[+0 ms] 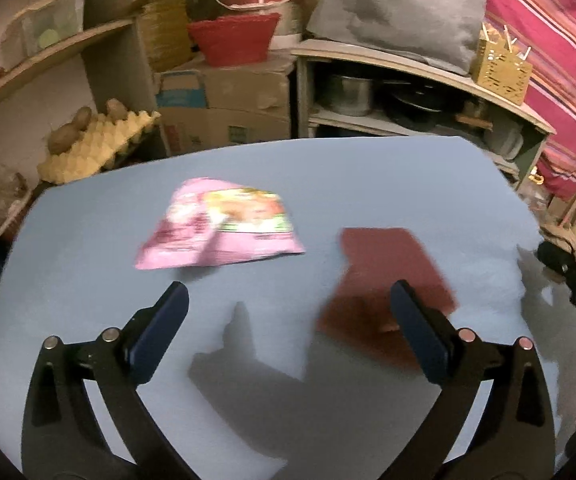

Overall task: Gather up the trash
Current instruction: 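Grasp the red-brown scouring pad with the left tool while the right grasps brown paper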

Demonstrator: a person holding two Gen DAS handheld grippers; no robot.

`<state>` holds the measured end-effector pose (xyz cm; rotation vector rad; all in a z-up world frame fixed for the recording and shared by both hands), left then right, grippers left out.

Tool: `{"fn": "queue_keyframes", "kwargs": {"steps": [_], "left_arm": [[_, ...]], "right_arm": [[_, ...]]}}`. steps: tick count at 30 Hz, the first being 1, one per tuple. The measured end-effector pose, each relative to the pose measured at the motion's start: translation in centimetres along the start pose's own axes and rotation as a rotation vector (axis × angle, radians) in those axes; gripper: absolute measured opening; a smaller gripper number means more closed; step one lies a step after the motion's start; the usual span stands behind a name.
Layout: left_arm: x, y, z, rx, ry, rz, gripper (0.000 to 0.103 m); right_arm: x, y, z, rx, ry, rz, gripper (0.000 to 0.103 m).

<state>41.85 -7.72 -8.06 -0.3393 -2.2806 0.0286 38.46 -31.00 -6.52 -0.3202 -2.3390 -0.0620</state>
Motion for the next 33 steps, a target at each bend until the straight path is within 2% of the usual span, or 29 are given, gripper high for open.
{"fn": "queue_keyframes", "kwargs": {"steps": [3,8,13,17,22,30,33], "left_arm": [[-1.3,-2.5,0.0,0.013,0.021,0.028,0.098],[-3.0,-5.1,-0.4,-0.034,0.018,0.001,0.097],[-4.7,-6.0,-0.3,-0.071,0.038,-0.021,0.097],[-5.7,-6.6,-0.3,-0.07,0.054,-0.002,0.079],[-5.9,-5.8,-0.5,-0.04,0.049,-0.016,0.064],[-5.1,-5.3,-0.7,-0.007,0.023,-0.005,0.063],[-3.1,-5.7,-1.5,-0.023,-0.037,-0.024,0.063]], "right_arm": [[0.5,-2.1,0.4,-0.024,0.001,0.013,0.041],[1.6,-3.5,1.4,-0.014,-0.008,0.026,0.041],[2.8,-3.5,2.2,0.048,-0.026,0.043,0.041],[3.2,-3.9,2.1,0.04,-0.035,0.035,0.041],[3.1,-3.8,2.3,0.029,-0.026,0.015,0.041],[3.5,-3.0,2.4,0.022,-0.04,-0.01,0.041],[3.8,-3.1,2.3,0.017,-0.05,-0.014,0.041]]}}
Point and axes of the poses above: each gripper's, at about its wrist camera, not at the fingertips, and x roughly against the way its jaws point, y to its left, z to its underside, the point moved 10 cm from there along -x, roughly the way its jaws point, and after that the axes turned 9 degrees about z, right-handed, at the moved point
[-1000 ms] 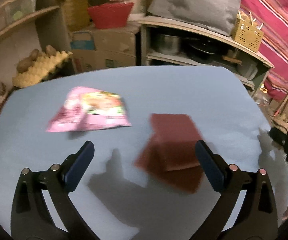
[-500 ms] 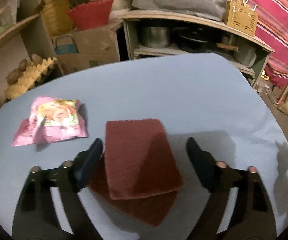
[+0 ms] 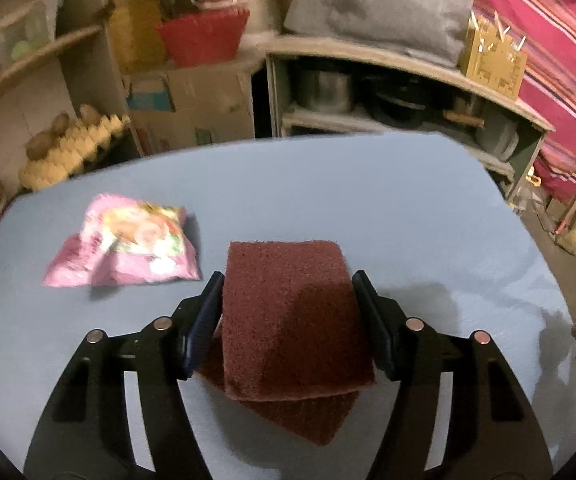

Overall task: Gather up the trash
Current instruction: 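Grasp the red-brown scouring pad with the left tool while the right grasps brown paper, then carry scouring pad and brown paper over the blue basket and open both tools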

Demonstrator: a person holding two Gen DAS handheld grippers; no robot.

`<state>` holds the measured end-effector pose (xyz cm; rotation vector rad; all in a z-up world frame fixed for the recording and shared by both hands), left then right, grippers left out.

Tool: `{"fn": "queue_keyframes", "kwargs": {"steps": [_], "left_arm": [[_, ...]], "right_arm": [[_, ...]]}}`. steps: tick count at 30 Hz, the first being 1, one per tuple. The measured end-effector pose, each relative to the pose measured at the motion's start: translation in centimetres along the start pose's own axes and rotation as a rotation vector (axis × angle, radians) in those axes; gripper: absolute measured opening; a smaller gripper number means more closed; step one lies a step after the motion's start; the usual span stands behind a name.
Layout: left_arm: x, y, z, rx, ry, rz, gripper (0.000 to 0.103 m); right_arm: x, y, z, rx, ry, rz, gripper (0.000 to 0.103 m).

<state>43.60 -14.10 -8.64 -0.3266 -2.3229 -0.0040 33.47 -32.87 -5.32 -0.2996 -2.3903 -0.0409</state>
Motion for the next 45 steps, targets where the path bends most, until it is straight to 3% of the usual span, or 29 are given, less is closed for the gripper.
{"fn": "queue_keyframes", "kwargs": {"steps": [9,15,20,30,35,39,40,42,45], "left_arm": [[6.6,-3.4,-1.7,-0.055,-0.142,0.012,0.063],[11.3,-9.6,-2.3,-0.105,-0.232,0.084,0.063],[13.5,-16.8,-0.9,-0.154,-0.261,0.165,0.063],[12.6,-31.0,4.1,-0.251,-0.176,0.382,0.063],[11.6,-36.1,6.3,-0.308,-0.144,0.426,0.064],[11.0,-37.2,6.7,-0.314,-0.131,0.437,0.064],[11.0,-37.4,6.7,-0.318,-0.13,0.437,0.067],[11.1,-37.5,6.5,-0.323,-0.136,0.434,0.085],[11.6,-37.5,5.8,-0.328,-0.163,0.421,0.09]], "right_arm": [[3.5,-4.2,-1.5,-0.123,-0.05,-0.042,0.041],[6.8,-9.3,-1.2,-0.104,-0.095,0.014,0.041],[8.5,-15.4,1.5,-0.102,-0.097,0.091,0.041],[9.6,-27.2,5.9,-0.178,-0.065,0.217,0.041],[8.9,-29.7,6.7,-0.202,-0.044,0.239,0.041],[8.4,-30.1,7.0,-0.208,-0.039,0.248,0.04],[8.2,-30.3,7.0,-0.212,-0.036,0.249,0.041],[8.0,-30.6,7.3,-0.221,-0.029,0.25,0.041],[7.6,-30.8,7.7,-0.237,-0.02,0.25,0.041]]}}
Point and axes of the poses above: each gripper's, at about its wrist camera, not at the fingertips, and x roughly against the way its jaws point, y to its left, z to its underside, the point moved 10 cm from there along -x, roughly the way its jaws point, and after that the axes turned 9 degrees about z, right-handed, at the moved point
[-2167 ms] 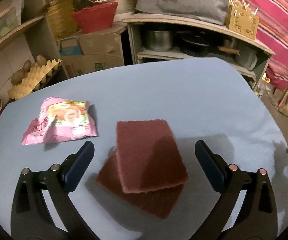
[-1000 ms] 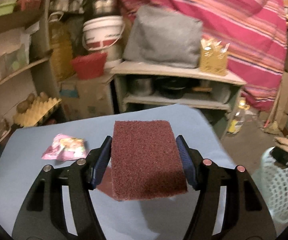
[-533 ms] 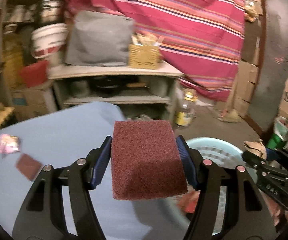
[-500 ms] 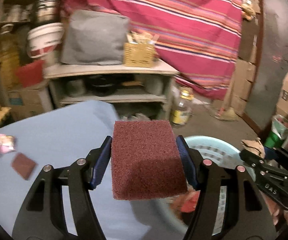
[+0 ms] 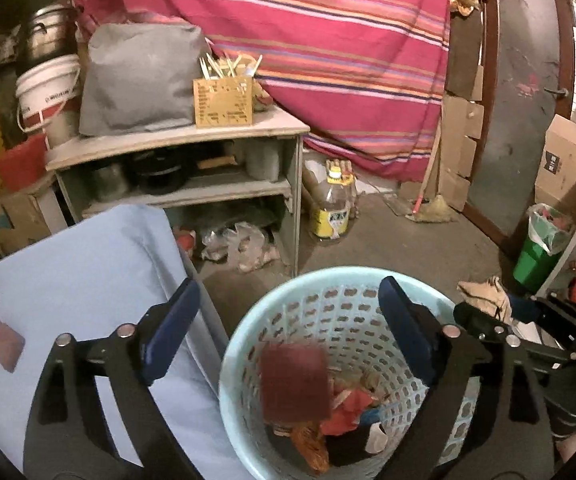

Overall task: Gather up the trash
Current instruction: 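Carry scouring pad and brown paper over the blue basket and open both tools, then move both tools back over the table toward the pink wrapper and second pad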

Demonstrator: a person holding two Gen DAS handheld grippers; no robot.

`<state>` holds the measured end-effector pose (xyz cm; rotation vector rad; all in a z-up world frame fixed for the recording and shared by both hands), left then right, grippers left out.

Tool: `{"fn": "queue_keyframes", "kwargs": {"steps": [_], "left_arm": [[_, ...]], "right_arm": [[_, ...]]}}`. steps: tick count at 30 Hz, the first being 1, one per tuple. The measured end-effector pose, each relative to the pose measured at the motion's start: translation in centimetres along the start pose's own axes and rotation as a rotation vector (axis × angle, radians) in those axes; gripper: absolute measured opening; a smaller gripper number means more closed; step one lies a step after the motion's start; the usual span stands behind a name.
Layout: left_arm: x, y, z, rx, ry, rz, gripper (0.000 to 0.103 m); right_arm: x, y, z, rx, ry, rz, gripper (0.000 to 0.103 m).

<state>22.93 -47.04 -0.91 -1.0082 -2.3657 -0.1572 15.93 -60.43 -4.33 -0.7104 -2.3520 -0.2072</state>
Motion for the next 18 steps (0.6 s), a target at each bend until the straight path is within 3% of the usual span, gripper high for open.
{"fn": "queue_keyframes", "kwargs": {"steps": [12,13,14,18], "left_arm": [[1.8,3.1,-1.0,0.017,-0.029,-0.068,0.095],[1.9,3.3,-1.1,0.019,-0.031,-0.07,0.095],[2.0,3.5,-1.1,0.021,-0.033,-0.072,0.096],[2.5,4.3,-1.1,0.027,-0.038,-0.082,0.097]], "right_arm": [[-0.2,2.5,0.2,0.016,-0.001,-0.028,0.042],[-0.3,2.7,0.2,0.02,0.003,-0.027,0.055],[-0.4,3.0,0.4,0.022,0.006,-0.026,0.079],[-0.1,3.1,0.4,0.015,-0.012,0.002,0.084]]}}
Point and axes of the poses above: each gripper's, at about its wrist camera, not at the fingertips, and x roughly against the way its jaws point, y to its left, z to its underside, the point moved 10 cm from there along -x, roughly the way its jaws point, and after that the axes turned 9 degrees about z, right-handed, at the moved point
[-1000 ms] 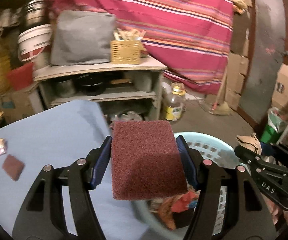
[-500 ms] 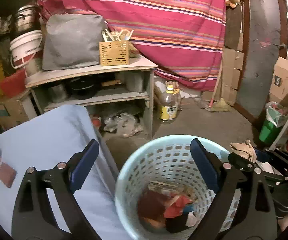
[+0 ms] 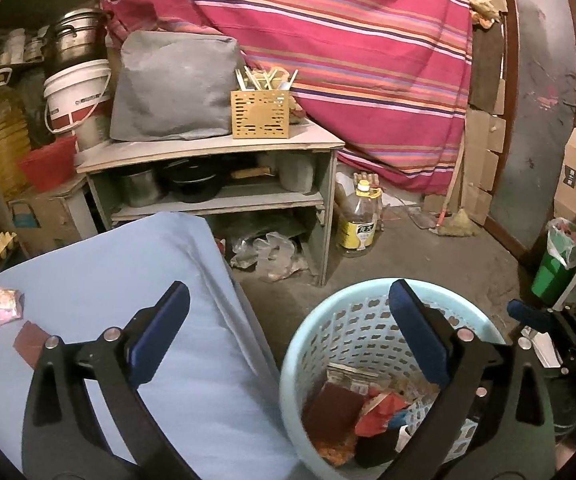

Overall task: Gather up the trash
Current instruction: 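Move both tools back over the table toward the pink wrapper and second pad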

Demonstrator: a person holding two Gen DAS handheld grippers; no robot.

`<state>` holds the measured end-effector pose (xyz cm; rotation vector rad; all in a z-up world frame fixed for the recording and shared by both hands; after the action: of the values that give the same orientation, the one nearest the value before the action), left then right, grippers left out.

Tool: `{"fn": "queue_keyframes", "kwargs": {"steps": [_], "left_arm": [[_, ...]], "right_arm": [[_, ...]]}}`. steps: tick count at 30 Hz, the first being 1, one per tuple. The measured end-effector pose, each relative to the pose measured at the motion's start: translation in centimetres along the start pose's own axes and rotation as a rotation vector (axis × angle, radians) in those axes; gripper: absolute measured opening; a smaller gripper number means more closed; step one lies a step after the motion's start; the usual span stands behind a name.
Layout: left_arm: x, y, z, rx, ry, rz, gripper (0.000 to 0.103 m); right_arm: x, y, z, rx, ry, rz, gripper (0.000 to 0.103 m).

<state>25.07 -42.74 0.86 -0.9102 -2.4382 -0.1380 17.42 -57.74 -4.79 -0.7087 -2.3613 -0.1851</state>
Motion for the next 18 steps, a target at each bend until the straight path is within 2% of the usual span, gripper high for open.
{"fn": "queue_keyframes", "kwargs": {"steps": [3,9,14,18], "left_arm": [[0.4,1.1,0.0,0.002,-0.004,-0.011,0.097],[2.3,5.9,0.1,0.029,-0.01,-0.056,0.097],[4.7,13.2,0.3,0.066,-0.013,-0.137,0.098],[6.3,20.4,1.1,0.101,-0.006,-0.24,0.098]], "right_arm": [[-0.1,-0.1,0.1,-0.024,0.012,0.009,0.084],[0.3,2.3,-0.6,-0.04,-0.007,0.008,0.094],[1.2,8.3,-1.4,-0.031,-0.034,-0.047,0.098],[1.6,14.4,-1.8,-0.012,-0.046,-0.12,0.098]]}}
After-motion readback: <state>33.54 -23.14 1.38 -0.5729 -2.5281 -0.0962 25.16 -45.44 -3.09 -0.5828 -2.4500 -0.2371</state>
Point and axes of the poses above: each gripper's, at about its wrist camera, not at the fingertips, and x roughly against the way its jaws point, y to its left, z to its underside, the point moved 10 cm from there along -x, roughly the way its jaws point, and after that the axes turned 9 degrees about z, right-handed, at the moved point
